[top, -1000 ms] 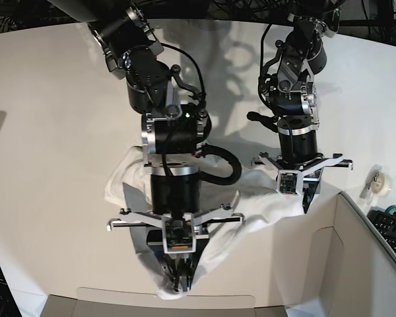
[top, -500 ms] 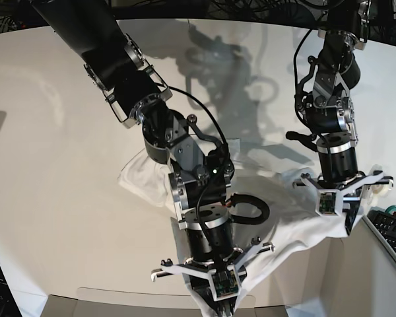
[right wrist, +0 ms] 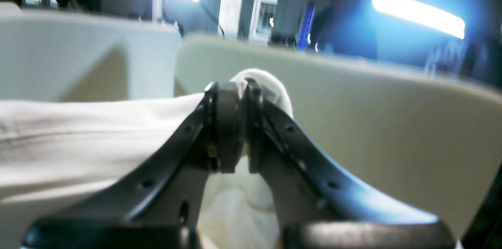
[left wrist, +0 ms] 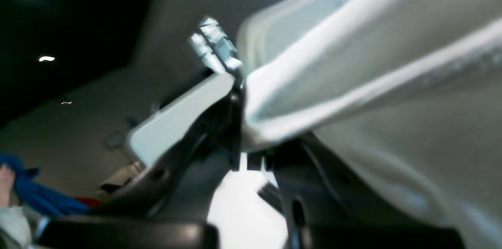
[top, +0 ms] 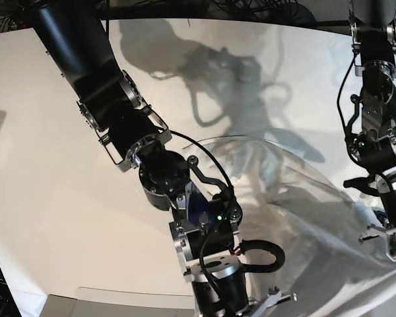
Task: Layout the t-shirt on the table in an organized manner, then fold the t-shirt properly
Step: 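Lift the stretched shirt high and swing it over the table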
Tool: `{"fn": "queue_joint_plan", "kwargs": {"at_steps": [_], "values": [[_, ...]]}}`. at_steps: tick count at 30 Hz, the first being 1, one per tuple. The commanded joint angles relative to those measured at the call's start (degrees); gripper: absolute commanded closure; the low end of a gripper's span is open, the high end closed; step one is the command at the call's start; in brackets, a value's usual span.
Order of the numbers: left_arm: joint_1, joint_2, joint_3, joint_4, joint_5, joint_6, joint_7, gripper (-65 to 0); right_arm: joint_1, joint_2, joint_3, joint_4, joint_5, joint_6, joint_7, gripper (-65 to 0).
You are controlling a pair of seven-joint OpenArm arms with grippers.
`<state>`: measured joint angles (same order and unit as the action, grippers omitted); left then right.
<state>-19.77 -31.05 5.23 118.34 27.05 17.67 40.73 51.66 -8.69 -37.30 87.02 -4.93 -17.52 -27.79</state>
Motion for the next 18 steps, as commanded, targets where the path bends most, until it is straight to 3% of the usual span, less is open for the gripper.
{"fn": "queue_joint_plan", "kwargs": {"at_steps": [1,8,11,18], "values": [[-3.2,-1.6,-0.5,0.9,1.2,0.7,-1.1,0.0,4.1,-0.3,0.3,1.2,-1.1,-0.7,2.3,0.0],[-10.9,-4.2,0.1,0.9,1.2,0.6,-1.0,0.0,8.1,-0.3,0.5,1.2,-1.1,-0.7,9.5,0.0],[-13.2,-6.3,0.2,0.9,1.2,-1.1,-1.1,0.0,7.9,-0.3,0.5,1.2,-1.1,-0.7,10.9,0.0],[-14.1,-11.9,-0.4,0.9,1.3,-1.4,-1.1,0.0,0.3,-0.3,0.3,1.2,-1.4,-0.7,11.1,0.0]]}}
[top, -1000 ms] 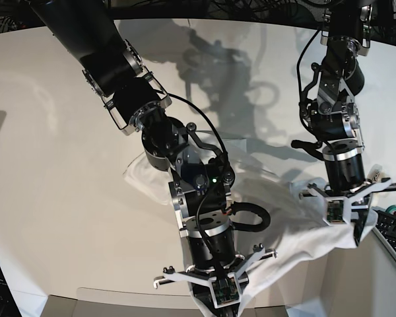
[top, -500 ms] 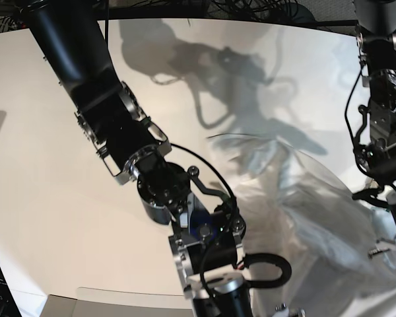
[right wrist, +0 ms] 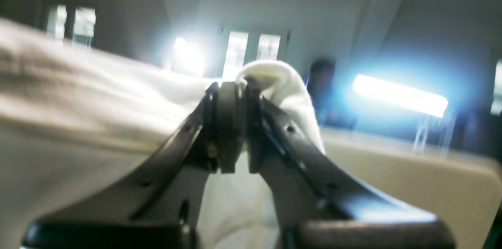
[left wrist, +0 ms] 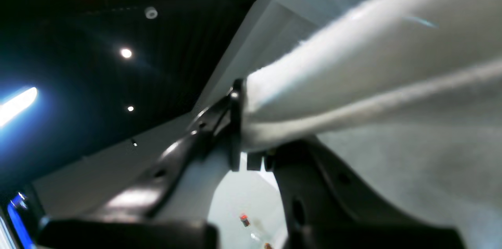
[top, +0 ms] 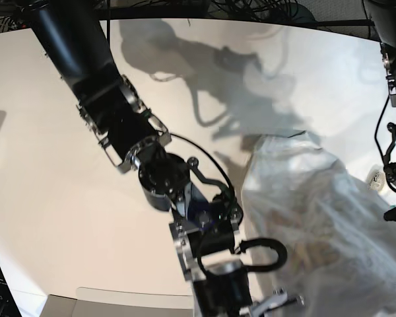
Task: Layout the t-shirt on the table in an organized manner, then fold the t-shirt properly
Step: 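Lift the stretched shirt high and swing it over the table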
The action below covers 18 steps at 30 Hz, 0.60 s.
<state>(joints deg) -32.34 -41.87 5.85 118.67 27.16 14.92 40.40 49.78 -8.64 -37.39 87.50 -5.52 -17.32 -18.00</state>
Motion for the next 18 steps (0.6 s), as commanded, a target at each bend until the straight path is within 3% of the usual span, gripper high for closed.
{"fn": "queue_joint_plan", "kwargs": {"at_steps": [1,8,11,18], "values": [[-1.5,-1.3,-1.1,0.6,1.2,1.4,-0.7,0.0,1.2,-0.4,0.4,0.7,-0.8,-0.9,1.3,0.0],[9.9,-0.9,-0.6,1.0,3.7,1.4,-0.4,0.0,-8.1,-0.4,0.6,3.2,-1.7,-0.9,1.1,0.0],[16.9,3.5,0.4,1.0,6.1,1.4,-1.1,0.0,-11.6,2.4,1.7,4.1,-4.7,-0.9,1.1,0.0],[27.2,13.2,10.7,1.0,11.8,1.4,-1.8,0.0,-20.5,7.0,10.1,7.1,-8.7,-0.4,1.1,0.0]]}}
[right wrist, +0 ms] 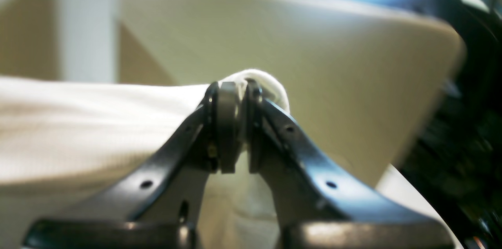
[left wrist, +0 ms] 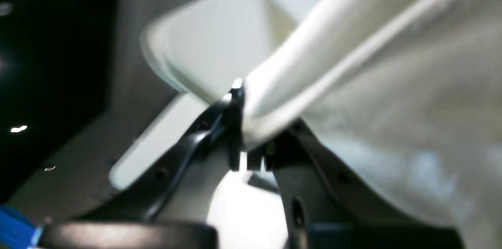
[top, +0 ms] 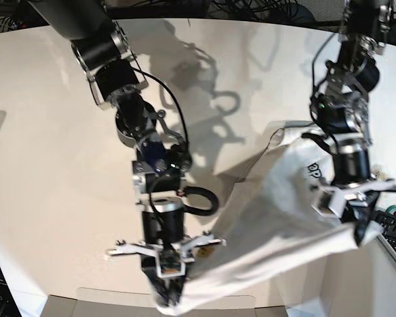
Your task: Layout the t-shirt on the table in an organized manner, then fold the t-shirt properly
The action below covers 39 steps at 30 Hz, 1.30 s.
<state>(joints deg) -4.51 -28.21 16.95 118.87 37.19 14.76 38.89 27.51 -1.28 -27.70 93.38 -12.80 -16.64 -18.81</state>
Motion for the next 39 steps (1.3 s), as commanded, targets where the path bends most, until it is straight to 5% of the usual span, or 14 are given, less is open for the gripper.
{"fn": "queue_joint_plan", "kwargs": {"at_steps": [1,8,13,25,29,35,39], "values": [[0.4,0.9,0.9,0.8,2.4,1.5,-0.3,0.0,0.6,0.9,1.1,2.1,-1.4,-1.1,1.9,0.0],[7.4,10.1,11.6,0.7,7.4,1.5,0.1,0.0,-10.4,9.2,6.4,4.2,-1.4,-1.1,1.9,0.0],[11.9,12.4,15.9,0.6,8.6,1.5,0.1,0.0,-17.1,13.2,7.5,2.4,-1.4,-0.7,1.9,0.0],[18.4,14.7,21.6,0.6,17.3,1.5,0.7,0.0,-17.2,15.7,10.6,-1.2,-1.6,10.4,1.9,0.0],[16.2,14.7,18.3,0.6,17.3,1.6,4.4,0.0,-13.3,12.2,10.3,1.0,-1.6,13.9,1.9,0.0],[6.2,14.3,9.2,0.6,17.3,1.6,4.9,0.0,-4.3,-0.3,10.3,1.2,-1.7,17.1,1.9,0.0],[-1.4,10.9,5.6,0.6,17.3,1.6,5.0,0.0,2.7,-7.7,10.3,-0.7,-1.7,17.8,1.9,0.0]]}}
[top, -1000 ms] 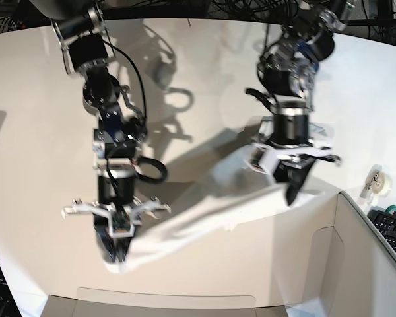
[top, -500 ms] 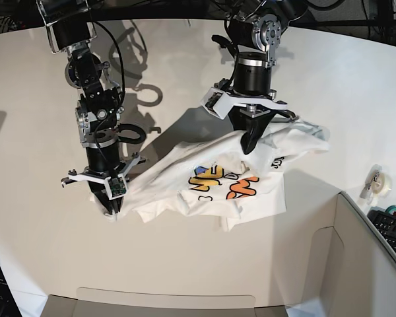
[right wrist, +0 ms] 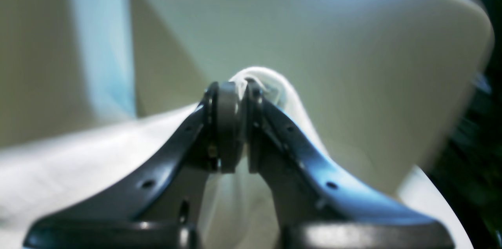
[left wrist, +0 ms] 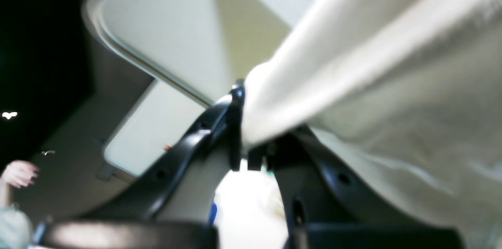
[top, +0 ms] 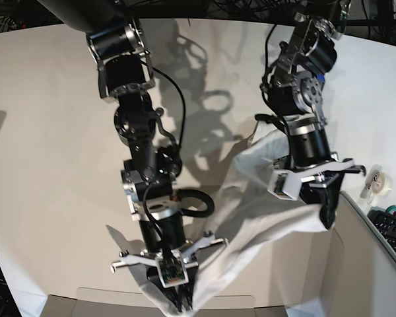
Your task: Layout the t-shirt on the table in an organized manner, then fold the t-shirt properly
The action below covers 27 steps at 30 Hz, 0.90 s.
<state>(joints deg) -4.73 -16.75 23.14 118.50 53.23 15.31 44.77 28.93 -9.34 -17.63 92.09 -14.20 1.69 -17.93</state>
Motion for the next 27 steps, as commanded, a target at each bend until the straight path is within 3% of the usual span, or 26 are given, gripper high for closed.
{"fn": "queue_joint_plan", "kwargs": {"at_steps": [1,6,8,13,19,27], "values": [[-3.5,-1.7,-1.7,0.9,1.2,1.0,-0.9,0.0,3.3,0.3,0.2,-0.5,-0.3,-0.5,1.0,0.0],[-12.3,-8.1,-5.7,0.8,1.0,1.0,-0.9,0.0,13.8,0.3,-10.7,-6.4,0.1,-2.3,1.3,0.0],[-15.0,-12.6,-6.9,0.8,0.8,1.0,-0.9,0.0,17.1,0.3,-15.3,-7.4,0.1,-6.0,1.4,0.0],[-21.6,-18.6,-8.7,0.4,-5.2,1.0,-0.9,0.0,24.8,0.3,-23.2,-9.4,1.9,-13.9,1.9,0.0],[-27.0,-24.9,-8.7,0.4,-6.4,1.0,-0.4,0.0,28.7,0.3,-22.2,-9.1,8.4,-17.6,7.6,0.0],[-34.2,-31.7,-8.2,0.4,-9.1,1.0,-0.8,0.0,32.2,0.3,-18.4,-9.1,9.0,-17.8,14.9,0.0]]}}
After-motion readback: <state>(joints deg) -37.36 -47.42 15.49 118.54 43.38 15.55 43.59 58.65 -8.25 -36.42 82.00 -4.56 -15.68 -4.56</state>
